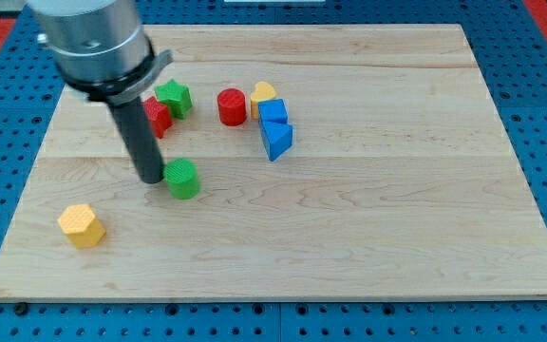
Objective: Separate the blue cube from the yellow heart
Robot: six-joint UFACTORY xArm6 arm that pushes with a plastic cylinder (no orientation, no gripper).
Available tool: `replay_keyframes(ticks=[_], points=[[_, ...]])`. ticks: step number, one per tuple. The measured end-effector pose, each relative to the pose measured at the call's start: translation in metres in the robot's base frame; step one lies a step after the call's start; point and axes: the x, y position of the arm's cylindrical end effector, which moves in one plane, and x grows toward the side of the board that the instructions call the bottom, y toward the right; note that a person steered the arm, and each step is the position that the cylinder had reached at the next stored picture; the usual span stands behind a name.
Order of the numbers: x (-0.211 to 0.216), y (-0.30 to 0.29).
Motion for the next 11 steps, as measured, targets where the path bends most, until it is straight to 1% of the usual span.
replay_keyframes(ticks=[1,2,3,4,6,8,10,11], points=[[0.000,0.002],[-0.012,-0.001],[-0.046,0.030],[-0.082,0.076],[-0.107,0.164],[-0.109,0.200],[-0.107,0.255],[-0.092,0.288]])
